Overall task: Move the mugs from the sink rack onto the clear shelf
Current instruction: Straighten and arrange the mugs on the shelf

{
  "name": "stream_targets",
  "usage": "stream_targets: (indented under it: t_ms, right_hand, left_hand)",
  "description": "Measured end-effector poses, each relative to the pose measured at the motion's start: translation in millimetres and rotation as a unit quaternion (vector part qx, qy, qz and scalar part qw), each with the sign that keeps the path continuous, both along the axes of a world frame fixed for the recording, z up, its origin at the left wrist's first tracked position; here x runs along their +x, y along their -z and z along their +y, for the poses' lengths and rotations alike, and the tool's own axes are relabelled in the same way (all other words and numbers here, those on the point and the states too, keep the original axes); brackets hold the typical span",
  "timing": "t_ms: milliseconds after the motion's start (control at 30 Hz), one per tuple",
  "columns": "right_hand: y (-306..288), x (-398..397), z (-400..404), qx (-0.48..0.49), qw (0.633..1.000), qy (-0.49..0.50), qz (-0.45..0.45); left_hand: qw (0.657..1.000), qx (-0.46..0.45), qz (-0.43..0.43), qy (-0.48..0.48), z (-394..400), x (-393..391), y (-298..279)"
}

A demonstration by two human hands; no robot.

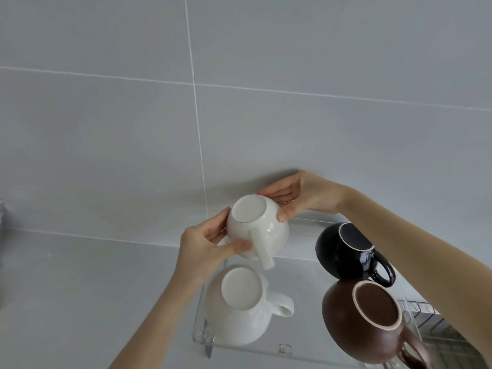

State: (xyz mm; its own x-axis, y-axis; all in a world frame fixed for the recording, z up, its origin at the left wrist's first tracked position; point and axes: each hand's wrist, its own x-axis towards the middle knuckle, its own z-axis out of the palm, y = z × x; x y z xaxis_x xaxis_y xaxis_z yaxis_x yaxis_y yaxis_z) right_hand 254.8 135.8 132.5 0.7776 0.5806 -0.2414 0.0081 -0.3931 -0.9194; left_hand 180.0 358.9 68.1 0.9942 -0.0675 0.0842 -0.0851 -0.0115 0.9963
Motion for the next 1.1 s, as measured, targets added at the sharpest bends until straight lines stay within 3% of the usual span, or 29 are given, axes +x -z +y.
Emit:
stream_targets:
  t_ms: [167, 567, 833, 1100]
  right_hand:
    - [15, -1, 0, 0.036, 0.999, -0.005, 0.025]
    - [30, 0, -1, 0.007, 0.999, -0.048, 0.011]
    - [35, -3, 16, 0.043, 0.996, -0.021, 0.077]
    - [32, -4, 31, 0.006, 1.0, 0.008, 0.02]
  left_hand:
    - [1.0, 0.013, 0.005, -0.02, 2, 0, 4]
    - [0.987, 0.14, 0.003, -0.08, -6, -6, -4]
    - [0.977, 0.178, 0.028, -0.113, -15, -15, -13]
    - [0.953, 0.249, 0.014, -0.173, -33, -26, -27]
